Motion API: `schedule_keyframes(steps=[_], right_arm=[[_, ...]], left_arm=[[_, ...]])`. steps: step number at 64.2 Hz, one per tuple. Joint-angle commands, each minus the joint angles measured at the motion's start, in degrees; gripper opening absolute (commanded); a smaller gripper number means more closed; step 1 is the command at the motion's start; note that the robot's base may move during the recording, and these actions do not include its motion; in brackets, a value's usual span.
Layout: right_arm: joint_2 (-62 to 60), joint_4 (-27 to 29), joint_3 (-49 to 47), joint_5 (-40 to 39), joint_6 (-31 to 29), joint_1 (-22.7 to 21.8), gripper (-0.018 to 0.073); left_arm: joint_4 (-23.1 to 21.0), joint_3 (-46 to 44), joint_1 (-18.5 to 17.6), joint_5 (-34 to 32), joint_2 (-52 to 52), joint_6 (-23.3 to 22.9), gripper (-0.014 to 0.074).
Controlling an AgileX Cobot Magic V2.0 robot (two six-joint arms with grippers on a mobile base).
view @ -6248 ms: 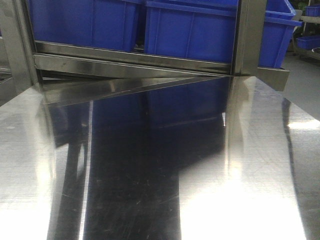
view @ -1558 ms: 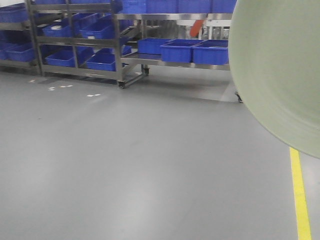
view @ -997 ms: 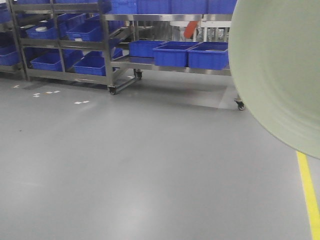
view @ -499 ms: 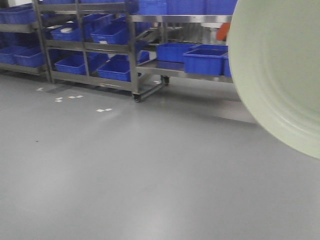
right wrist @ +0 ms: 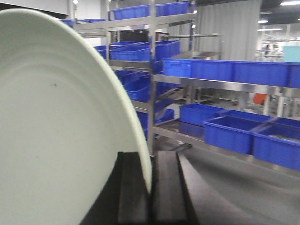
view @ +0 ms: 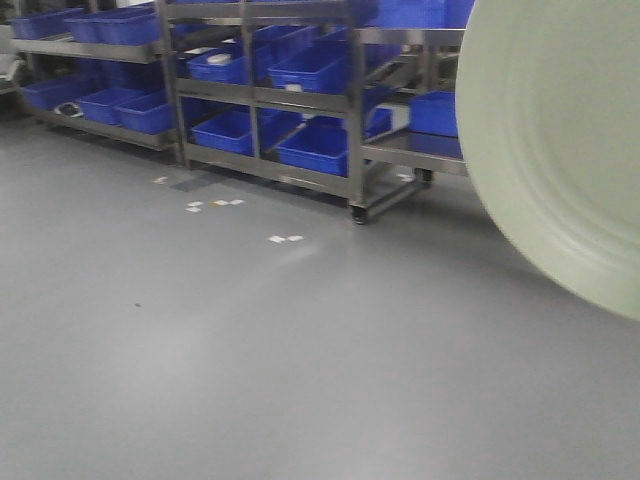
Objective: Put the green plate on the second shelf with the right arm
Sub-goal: 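Drive the base to the shelf of blue bins, holding the plate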
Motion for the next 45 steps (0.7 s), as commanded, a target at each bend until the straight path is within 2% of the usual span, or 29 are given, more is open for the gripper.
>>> schedule_keyframes(steps=[1,45], right_arm=[[0.6,0.4,-1.5,-6.2,0.1,-0.1,0.0054],[0.6,0.4,-1.5,-6.2,0.1,-0.1,0.0054]], left_arm=[[-0.3,2.4,-0.1,-4.7,-0.2,-0.4,0.0130],[-0.3,2.4,-0.1,-4.7,-0.2,-0.4,0.0130]])
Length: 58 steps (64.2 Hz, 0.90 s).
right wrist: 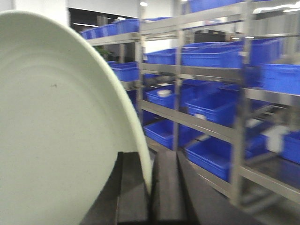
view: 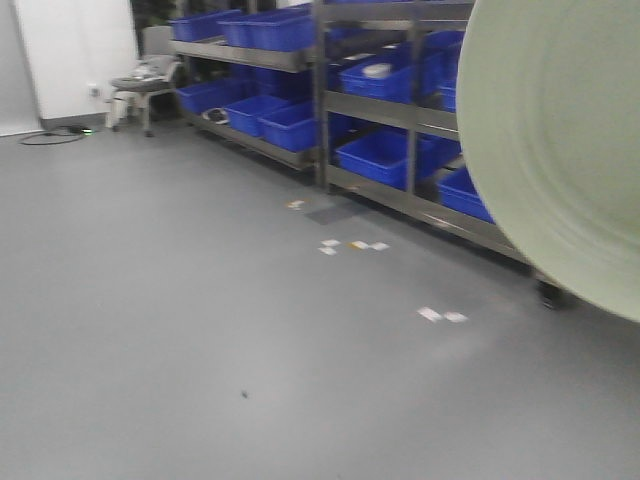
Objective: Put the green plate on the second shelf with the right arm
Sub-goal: 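Drive the base to the shelf of blue bins, holding the plate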
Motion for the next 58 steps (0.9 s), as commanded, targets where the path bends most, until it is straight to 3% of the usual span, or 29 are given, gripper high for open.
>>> schedule_keyframes(steps=[1,58], right_arm=[[0.6,0.4,-1.5,-6.2,0.1,-0.1,0.0054],[0.6,0.4,-1.5,-6.3,0.1,-0.1,0.0054]], left_arm=[[-0.3,2.4,-0.1,-4.7,-0.2,-0.4,0.0130],[-0.3,2.4,-0.1,-4.7,-0.2,-0.4,0.0130]])
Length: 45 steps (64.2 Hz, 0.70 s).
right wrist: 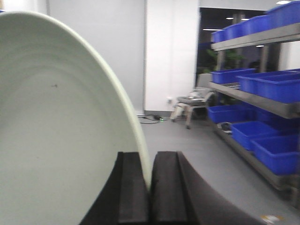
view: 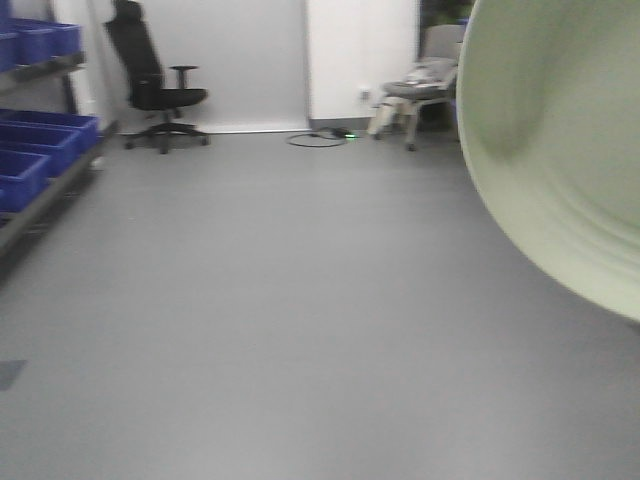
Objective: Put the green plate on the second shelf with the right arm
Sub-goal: 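Drive the base to the shelf of blue bins, holding the plate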
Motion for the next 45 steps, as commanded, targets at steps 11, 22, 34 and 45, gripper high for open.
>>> schedule_keyframes(steps=[11,22,34,45], right_arm=[[0.6,0.4,-1.5,-6.3,0.1,-0.1,0.0054],[0.6,0.4,-1.5,-6.3,0.1,-0.1,0.0054],[0.6,0.4,-1.5,-6.3,0.1,-0.1,0.0054],[0.6,0.4,-1.5,-6.3,0.1,-0.1,0.0054]], left_arm=[[-0.3,2.4,-0.1,-4.7,-0.2,-0.4,0.0130],[-0.3,2.4,-0.1,-4.7,-0.2,-0.4,0.0130],[-0.3,2.4,-0.1,-4.7,-0.2,-0.4,0.0130],[-0.3,2.4,-0.1,-4.7,-0.2,-0.4,0.0130]])
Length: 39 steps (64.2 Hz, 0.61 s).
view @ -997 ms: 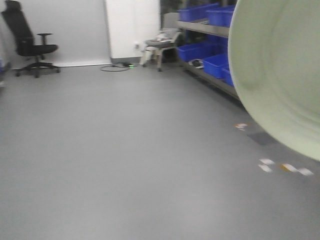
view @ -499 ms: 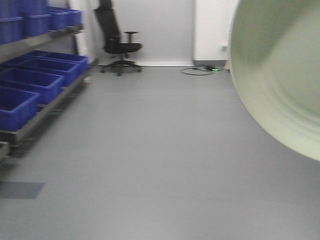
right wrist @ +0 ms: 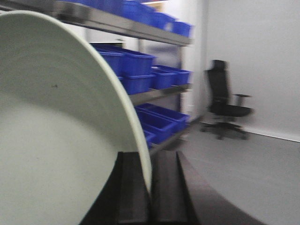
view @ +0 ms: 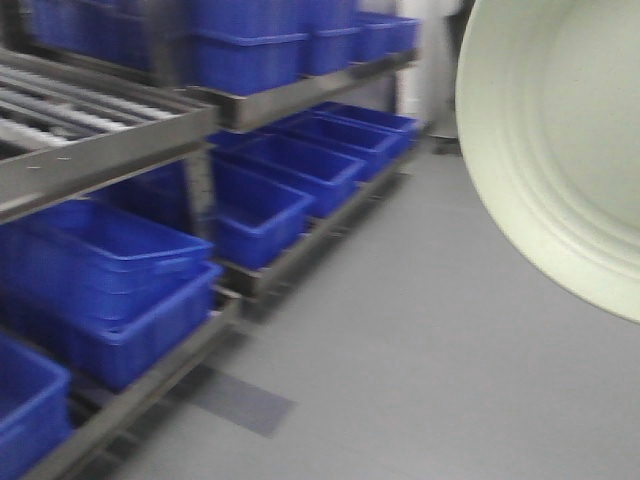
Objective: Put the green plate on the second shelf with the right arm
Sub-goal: 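Drive the base to the shelf of blue bins, holding the plate, then move the held plate over a blue bin on the shelf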
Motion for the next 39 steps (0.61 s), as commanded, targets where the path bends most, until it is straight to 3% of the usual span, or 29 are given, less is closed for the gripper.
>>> schedule_keyframes(steps=[1,39], right_arm=[[0.6,0.4,-1.5,-6.3,0.1,-0.1,0.0054],[0.6,0.4,-1.5,-6.3,0.1,-0.1,0.0054]], left_arm=[[-0.3,2.4,-0.1,-4.7,-0.2,-0.4,0.0130],[-0.3,2.4,-0.1,-4.7,-0.2,-0.4,0.0130]])
